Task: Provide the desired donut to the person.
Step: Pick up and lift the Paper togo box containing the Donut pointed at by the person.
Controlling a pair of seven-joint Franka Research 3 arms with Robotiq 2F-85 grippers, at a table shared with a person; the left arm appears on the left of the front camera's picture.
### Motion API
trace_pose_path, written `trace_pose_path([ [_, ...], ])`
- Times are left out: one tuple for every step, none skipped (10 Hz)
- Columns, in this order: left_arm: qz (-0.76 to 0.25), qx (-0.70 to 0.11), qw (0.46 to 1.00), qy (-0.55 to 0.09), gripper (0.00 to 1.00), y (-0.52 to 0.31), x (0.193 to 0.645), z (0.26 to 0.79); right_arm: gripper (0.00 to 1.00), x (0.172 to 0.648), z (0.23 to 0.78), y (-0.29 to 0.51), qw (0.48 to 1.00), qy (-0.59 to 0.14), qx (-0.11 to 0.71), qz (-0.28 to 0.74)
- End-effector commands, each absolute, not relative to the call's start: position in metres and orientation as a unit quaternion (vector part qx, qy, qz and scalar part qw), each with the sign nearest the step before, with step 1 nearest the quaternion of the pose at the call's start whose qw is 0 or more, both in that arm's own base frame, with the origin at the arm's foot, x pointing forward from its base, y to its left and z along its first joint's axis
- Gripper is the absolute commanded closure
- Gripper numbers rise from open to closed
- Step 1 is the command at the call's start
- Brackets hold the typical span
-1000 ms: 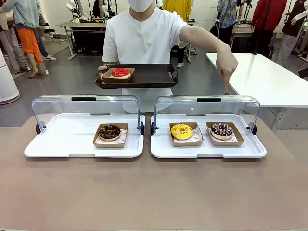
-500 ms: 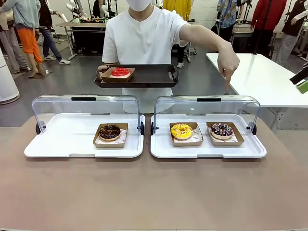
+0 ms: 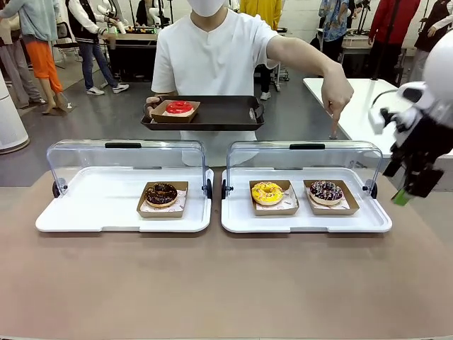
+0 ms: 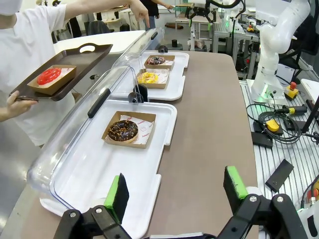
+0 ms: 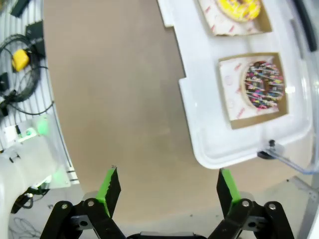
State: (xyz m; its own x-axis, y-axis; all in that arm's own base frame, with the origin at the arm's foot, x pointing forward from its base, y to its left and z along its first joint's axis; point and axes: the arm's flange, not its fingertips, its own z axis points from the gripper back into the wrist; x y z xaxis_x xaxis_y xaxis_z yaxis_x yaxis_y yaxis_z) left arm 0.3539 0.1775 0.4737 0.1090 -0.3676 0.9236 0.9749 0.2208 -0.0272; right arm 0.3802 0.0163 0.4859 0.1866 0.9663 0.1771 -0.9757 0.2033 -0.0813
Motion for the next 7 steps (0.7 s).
trace_pose_path([
  [-0.511,-0.358,0.649,-0.435,0.0,0.178,0.353,0.474,0.0,0.391,0.466,0.028,0.778,-0.076,0.01,0.623],
  [-0.511,-0.358,0.649,-0.435,0.0,0.178,0.353,0.474,0.0,0.395,0.461,0.03,0.78,-0.08,0.015,0.621],
  [-0.511,-0.358,0.649,-0.435,0.0,0.178,0.353,0.474,0.0,0.398,0.464,0.029,0.78,-0.09,0.031,0.618],
  [-0.511,-0.358,0.649,-0.435,0.0,0.178,0.353,0.474,0.0,0.387,0.461,0.032,0.772,-0.081,0.022,0.631],
  [-0.511,-0.358,0.649,-0.435,0.0,0.178,0.353,0.474,0.0,0.387,0.461,0.032,0.772,-0.081,0.022,0.631],
  [-0.511,-0.358,0.649,-0.435,0.0,0.178,0.353,0.474,0.0,0.387,0.461,0.032,0.772,-0.081,0.022,0.631],
  [-0.511,-0.358,0.649,-0.435,0.0,0.178,0.353,0.474,0.0,0.387,0.461,0.032,0.772,-0.081,0.022,0.631],
])
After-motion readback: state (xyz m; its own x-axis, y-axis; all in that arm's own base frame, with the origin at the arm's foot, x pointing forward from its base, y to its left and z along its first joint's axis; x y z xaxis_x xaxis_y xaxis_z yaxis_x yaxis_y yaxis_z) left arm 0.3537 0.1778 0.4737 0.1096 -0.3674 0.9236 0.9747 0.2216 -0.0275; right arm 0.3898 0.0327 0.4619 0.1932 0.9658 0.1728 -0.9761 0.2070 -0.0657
